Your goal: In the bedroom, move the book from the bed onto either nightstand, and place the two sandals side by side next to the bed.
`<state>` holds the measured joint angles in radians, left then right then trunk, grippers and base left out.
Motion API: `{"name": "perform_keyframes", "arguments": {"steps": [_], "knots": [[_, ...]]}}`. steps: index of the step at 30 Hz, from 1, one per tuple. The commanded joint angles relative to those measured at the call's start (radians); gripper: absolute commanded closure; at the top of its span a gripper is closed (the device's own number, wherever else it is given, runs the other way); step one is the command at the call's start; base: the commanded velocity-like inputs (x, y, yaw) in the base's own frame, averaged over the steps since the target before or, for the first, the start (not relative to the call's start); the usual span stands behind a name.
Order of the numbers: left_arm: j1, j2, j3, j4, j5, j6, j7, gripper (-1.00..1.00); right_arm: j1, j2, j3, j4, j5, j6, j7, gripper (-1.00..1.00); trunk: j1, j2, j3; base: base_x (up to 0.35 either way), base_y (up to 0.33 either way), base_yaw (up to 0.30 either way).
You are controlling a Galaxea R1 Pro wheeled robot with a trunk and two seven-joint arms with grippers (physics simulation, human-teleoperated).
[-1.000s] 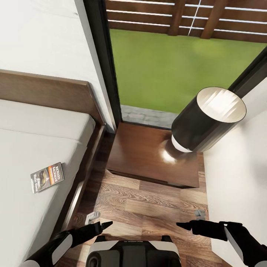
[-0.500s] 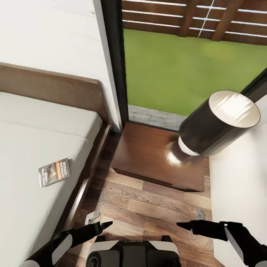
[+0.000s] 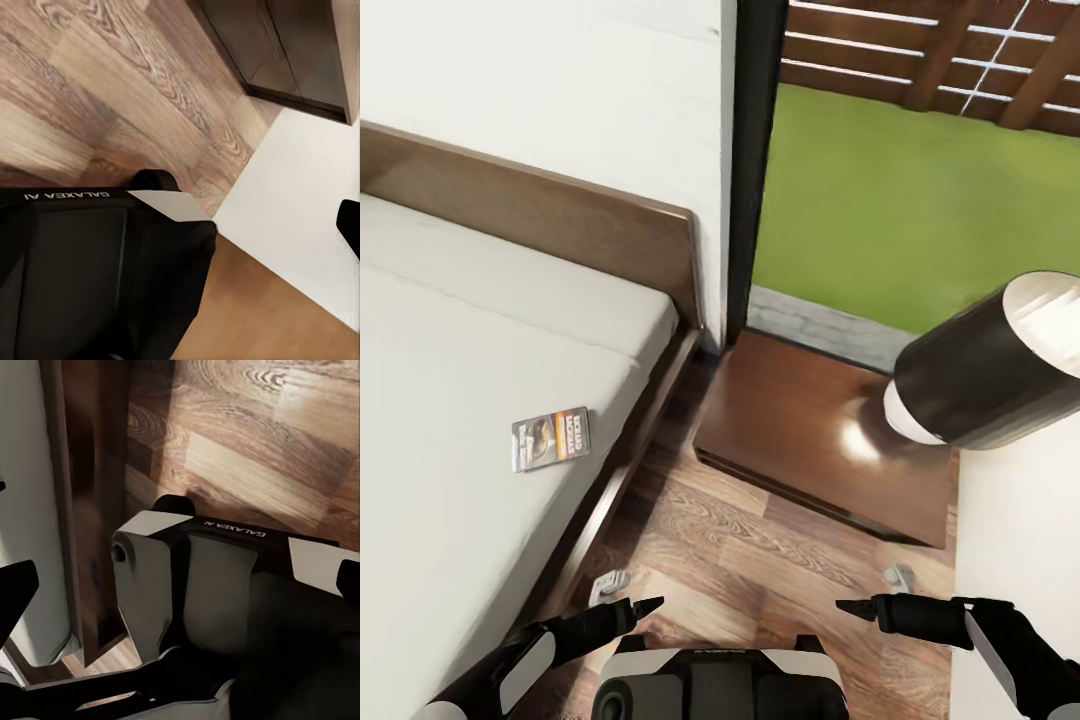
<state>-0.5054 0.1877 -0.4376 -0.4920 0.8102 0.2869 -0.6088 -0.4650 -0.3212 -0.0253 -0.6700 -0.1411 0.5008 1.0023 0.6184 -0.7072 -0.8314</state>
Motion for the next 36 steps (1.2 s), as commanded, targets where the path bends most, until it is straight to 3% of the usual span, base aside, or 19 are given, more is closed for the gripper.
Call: {"name": "perform_keyframes", "arguments": {"steps": [1,36], "knots": [[-0.001,0.001,-0.004,0.0,0.01,0.008,-0.001,-1.0,0.0,0.0,-0.001,0.0,-0.006,0.007,0.001,-1.0,0.0,-0.001,-0.001,0.0,0.0,0.293],[-0.001,-0.007,-0.006,0.0,0.009,0.009,0.0,-1.0,0.0,-0.001,-0.002,0.0,-0.006,0.006,0.001,-1.0,0.0,-0.001,-0.001,0.0,0.0,0.293]]}}
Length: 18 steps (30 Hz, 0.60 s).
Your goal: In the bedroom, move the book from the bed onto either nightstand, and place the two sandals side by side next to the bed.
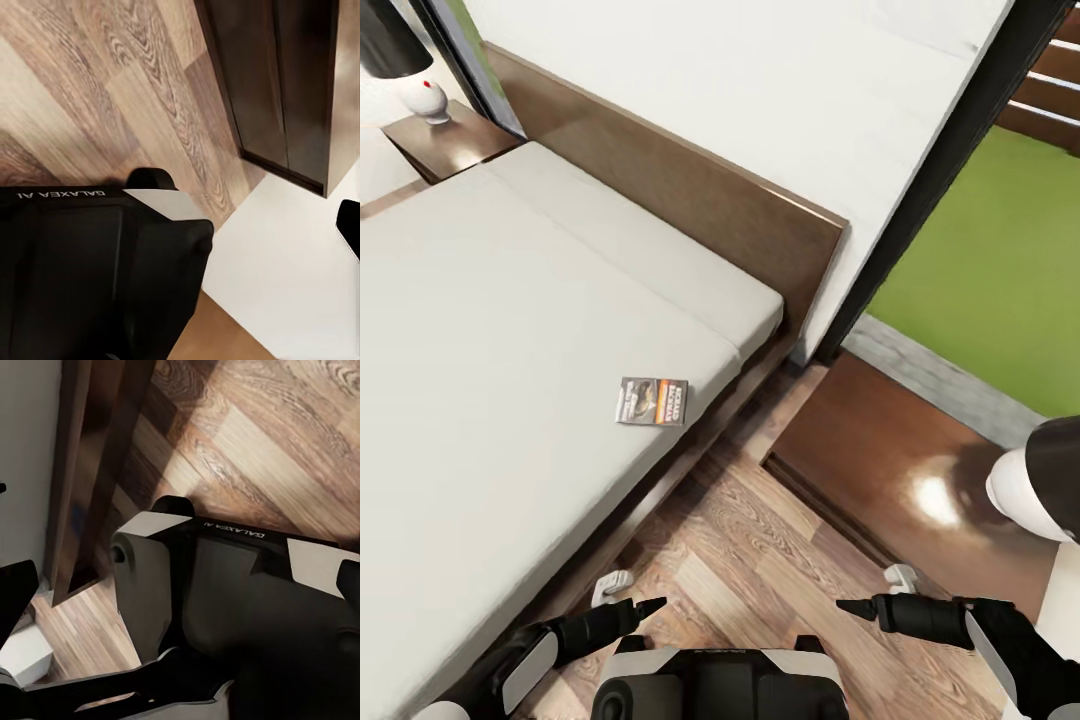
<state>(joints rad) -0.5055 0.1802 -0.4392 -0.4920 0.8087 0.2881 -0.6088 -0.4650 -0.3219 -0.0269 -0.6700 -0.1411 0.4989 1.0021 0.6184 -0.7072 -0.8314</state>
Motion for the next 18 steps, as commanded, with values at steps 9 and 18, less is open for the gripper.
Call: {"name": "perform_keyframes", "arguments": {"steps": [9,18], "knots": [[-0.001,0.001,-0.004,0.0,0.01,0.008,0.0,-1.0,0.0,0.001,-0.001,0.0,-0.006,0.007,0.0,-1.0,0.0,-0.001,-0.001,0.0,0.0,0.285],[-0.001,0.001,-0.004,0.0,0.011,0.008,0.0,-1.0,0.0,0.001,-0.001,0.0,-0.006,0.007,0.0,-1.0,0.0,-0.001,-0.001,0.0,0.0,0.061]]}}
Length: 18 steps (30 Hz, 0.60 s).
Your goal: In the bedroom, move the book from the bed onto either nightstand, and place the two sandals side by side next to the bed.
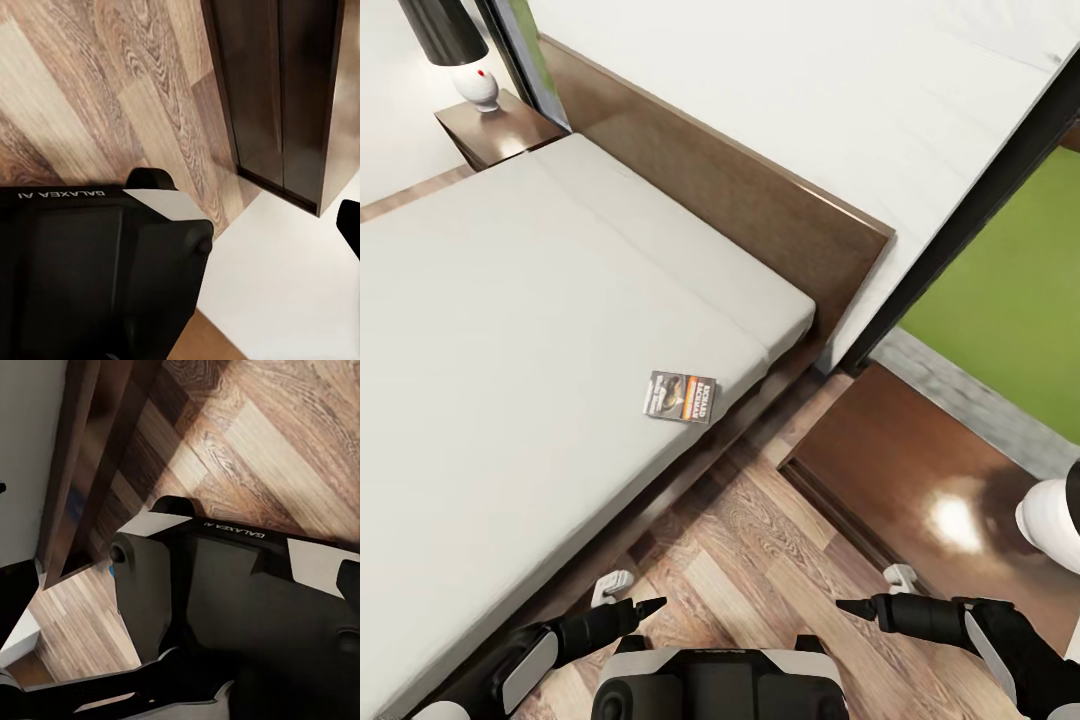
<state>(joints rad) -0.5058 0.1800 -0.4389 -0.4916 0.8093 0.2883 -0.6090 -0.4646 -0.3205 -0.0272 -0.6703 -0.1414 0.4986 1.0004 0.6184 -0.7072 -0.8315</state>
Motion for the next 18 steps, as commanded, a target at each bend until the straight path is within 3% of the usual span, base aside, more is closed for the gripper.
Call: {"name": "perform_keyframes", "arguments": {"steps": [1,10,18], "knots": [[0.0,0.001,-0.004,-0.001,0.01,0.008,0.0,-1.0,0.0,0.0,0.0,0.0,-0.006,0.008,0.001,-1.0,0.0,-0.001,-0.001,0.0,0.0,0.002],[0.0,0.001,-0.004,-0.001,0.01,0.009,-0.001,-1.0,0.0,0.007,-0.001,-0.008,-0.002,0.0,-0.017,-1.0,0.0,-0.001,-0.001,0.0,0.0,0.0],[0.0,0.001,-0.004,-0.001,0.01,0.009,-0.001,-1.0,-0.001,0.008,-0.011,-0.036,-0.009,-0.086,-0.08,-1.0,0.0,-0.001,-0.001,0.0,0.0,0.0]]}}
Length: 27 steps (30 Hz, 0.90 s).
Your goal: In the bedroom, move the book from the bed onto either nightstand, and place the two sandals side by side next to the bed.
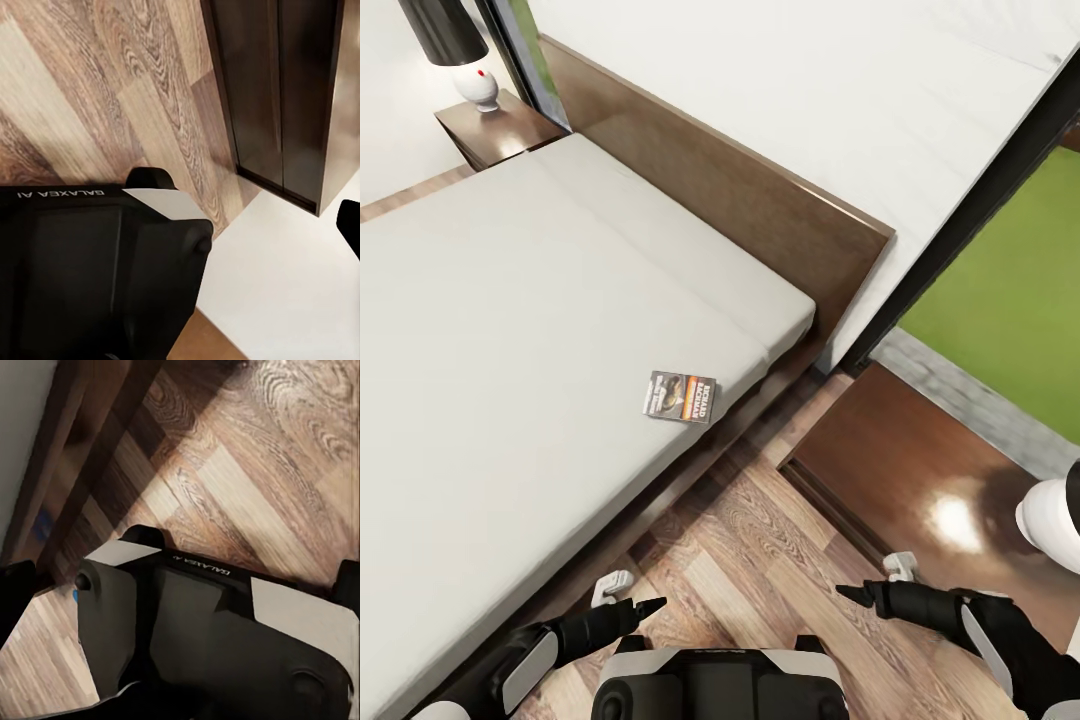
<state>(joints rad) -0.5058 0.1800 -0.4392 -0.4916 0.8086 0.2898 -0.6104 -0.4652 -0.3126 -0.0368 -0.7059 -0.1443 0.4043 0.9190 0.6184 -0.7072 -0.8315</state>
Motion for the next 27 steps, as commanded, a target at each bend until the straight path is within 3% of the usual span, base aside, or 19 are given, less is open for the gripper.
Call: {"name": "perform_keyframes", "arguments": {"steps": [1,5,7,8,10,12,13,14,15,17,18,19,21,22,25,27], "knots": [[0.0,0.001,-0.004,-0.001,0.011,0.008,0.0,-1.0,-0.002,0.001,-0.008,-0.036,-0.008,0.004,-0.001,-1.0,0.0,-0.001,-0.001,0.0,0.0,0.0],[0.0,0.001,-0.004,-0.001,0.011,0.008,0.0,-1.0,-0.004,0.009,-0.025,-0.157,-0.036,0.001,-0.005,-1.0,0.0,-0.001,-0.001,0.0,0.0,0.0],[0.0,0.001,-0.004,-0.001,0.011,0.008,0.0,-1.0,-0.005,0.023,-0.029,-0.188,-0.076,0.001,-0.02,-1.0,0.0,-0.001,-0.001,0.0,0.0,0.0],[0.0,0.001,-0.004,-0.001,0.011,0.008,0.0,-1.0,-0.007,0.043,-0.031,-0.206,-0.125,0.0,-0.06,-1.0,0.0,-0.001,-0.001,0.0,0.0,0.0],[0.0,0.001,-0.004,-0.001,0.011,0.008,0.0,-1.0,-0.008,0.07,-0.032,-0.216,-0.174,-0.004,-0.125,-1.0,0.0,-0.001,-0.001,0.0,0.0,0.0],[0.0,0.001,-0.004,-0.001,0.011,0.008,0.0,-1.0,-0.009,0.116,-0.032,-0.221,-0.227,-0.008,-0.227,-1.0,0.0,-0.001,-0.001,0.0,0.0,0.0],[0.0,-0.005,-0.004,-0.001,0.011,0.008,0.0,-1.0,-0.011,0.188,-0.032,-0.222,-0.261,-0.011,-0.327,-1.0,0.0,-0.001,-0.001,0.0,0.0,0.0],[0.0,-0.008,-0.004,-0.001,0.011,0.008,0.001,-1.0,-0.011,0.225,-0.032,-0.221,-0.267,-0.011,-0.356,-1.0,0.0,-0.001,-0.001,0.0,0.0,0.0],[0.0,-0.009,-0.004,-0.001,0.011,0.008,0.001,-1.0,-0.012,0.245,-0.032,-0.221,-0.269,-0.011,-0.369,-1.0,0.0,-0.001,-0.001,0.0,0.0,0.0],[0.0,-0.017,-0.004,0.0,0.011,0.008,0.001,-1.0,-0.014,0.33,-0.032,-0.219,-0.279,-0.029,-0.408,-1.0,0.0,-0.001,-0.001,0.0,0.0,0.0],[0.0,-0.02,-0.004,0.0,0.011,0.008,0.001,-1.0,-0.018,0.356,-0.032,-0.218,-0.293,-0.041,-0.418,-1.0,0.0,-0.001,-0.001,0.0,0.0,0.0],[0.0,-0.023,-0.004,0.0,0.011,0.008,0.001,-1.0,-0.038,0.372,-0.032,-0.218,-0.333,-0.053,-0.425,-1.0,0.0,-0.001,-0.001,0.0,0.0,0.0],[0.0,-0.025,-0.004,-0.001,0.011,0.008,0.001,-1.0,-0.1,0.39,-0.032,-0.216,-0.46,-0.071,-0.432,-1.0,0.0,-0.001,-0.001,0.0,0.0,0.0],[0.0,-0.025,-0.005,-0.001,0.011,0.009,0.001,-1.0,-0.113,0.392,-0.032,-0.214,-0.5,-0.074,-0.434,-1.0,0.0,-0.001,-0.001,0.0,0.0,0.0],[0.0,-0.026,-0.008,-0.001,0.011,0.009,0.001,-1.0,-0.156,0.398,-0.031,-0.198,-0.698,-0.083,-0.437,-1.0,0.0,-0.001,-0.001,0.0,0.0,0.0],[0.0,-0.026,-0.008,-0.001,0.011,0.009,0.001,-1.0,-0.163,0.399,-0.031,-0.195,-0.747,-0.085,-0.438,-1.0,0.0,-0.001,-0.001,0.0,0.0,0.0]]}}
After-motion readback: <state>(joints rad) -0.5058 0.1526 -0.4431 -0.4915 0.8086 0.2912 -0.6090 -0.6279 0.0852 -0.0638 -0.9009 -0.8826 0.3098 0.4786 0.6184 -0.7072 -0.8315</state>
